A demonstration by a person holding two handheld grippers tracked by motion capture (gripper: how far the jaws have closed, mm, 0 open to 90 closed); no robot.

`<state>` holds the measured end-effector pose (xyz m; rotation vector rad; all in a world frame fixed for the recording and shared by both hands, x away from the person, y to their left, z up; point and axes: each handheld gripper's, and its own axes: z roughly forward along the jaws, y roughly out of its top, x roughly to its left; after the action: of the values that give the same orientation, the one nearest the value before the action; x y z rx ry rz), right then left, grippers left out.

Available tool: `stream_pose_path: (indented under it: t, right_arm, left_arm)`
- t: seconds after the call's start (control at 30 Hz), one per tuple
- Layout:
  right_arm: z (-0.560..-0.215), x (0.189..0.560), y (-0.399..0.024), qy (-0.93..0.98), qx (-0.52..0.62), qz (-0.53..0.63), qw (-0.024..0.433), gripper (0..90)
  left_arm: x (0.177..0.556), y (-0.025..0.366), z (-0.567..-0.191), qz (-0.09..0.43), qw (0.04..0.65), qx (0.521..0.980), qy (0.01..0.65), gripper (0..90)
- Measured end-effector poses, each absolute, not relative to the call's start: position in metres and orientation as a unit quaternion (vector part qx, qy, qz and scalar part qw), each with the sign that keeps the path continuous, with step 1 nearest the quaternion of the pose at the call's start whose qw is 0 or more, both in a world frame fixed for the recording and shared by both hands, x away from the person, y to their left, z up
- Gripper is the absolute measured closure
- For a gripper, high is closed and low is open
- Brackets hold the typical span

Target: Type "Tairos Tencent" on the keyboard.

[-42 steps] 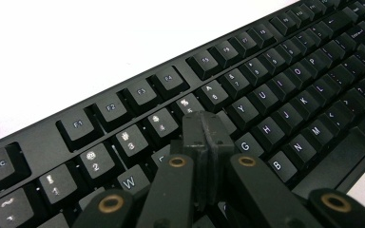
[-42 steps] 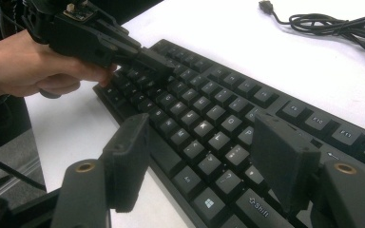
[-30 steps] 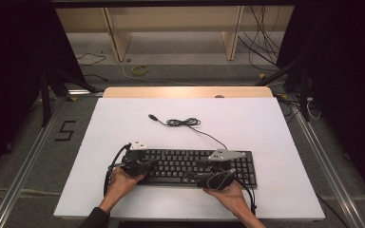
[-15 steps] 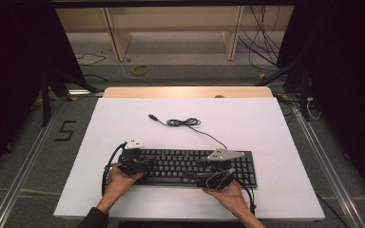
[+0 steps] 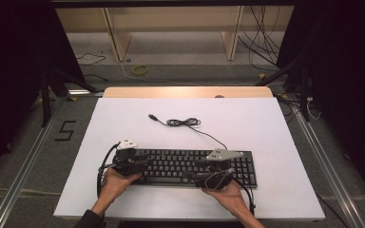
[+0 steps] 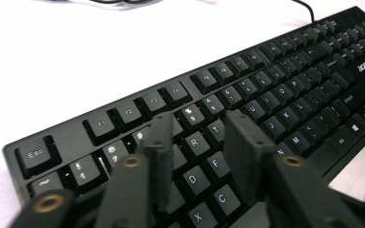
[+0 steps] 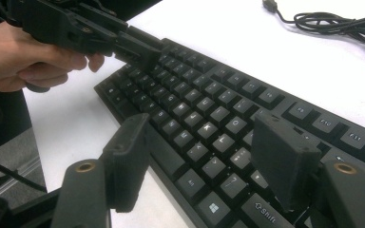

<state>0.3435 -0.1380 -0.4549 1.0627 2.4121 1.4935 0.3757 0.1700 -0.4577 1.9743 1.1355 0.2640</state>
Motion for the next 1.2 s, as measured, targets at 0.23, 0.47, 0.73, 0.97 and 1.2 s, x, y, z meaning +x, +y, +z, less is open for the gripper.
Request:
stream_pose_path:
  t: [0.23,0.47,0.73,0.97,1.2]
  right_arm:
    - [-0.455,0.344,-0.138,0.795,0.35,0.493,0.056,39.3]
    - [-0.456,0.344,-0.137,0.795,0.349,0.493,0.056,39.3]
    - [-0.456,0.345,-0.134,0.797,0.35,0.49,0.054,39.3]
    - [-0.457,0.347,-0.132,0.799,0.351,0.486,0.055,39.9]
    - [-0.457,0.352,-0.129,0.798,0.354,0.484,0.055,40.6]
  left_arm:
    - [0.371,0.175,-0.456,0.108,0.418,0.776,0.459,47.5]
    - [0.366,0.181,-0.454,0.114,0.427,0.768,0.464,40.3]
    - [0.362,0.186,-0.453,0.121,0.432,0.763,0.464,35.9]
    - [0.358,0.187,-0.452,0.126,0.439,0.759,0.464,33.1]
    - [0.353,0.188,-0.452,0.128,0.445,0.756,0.462,31.5]
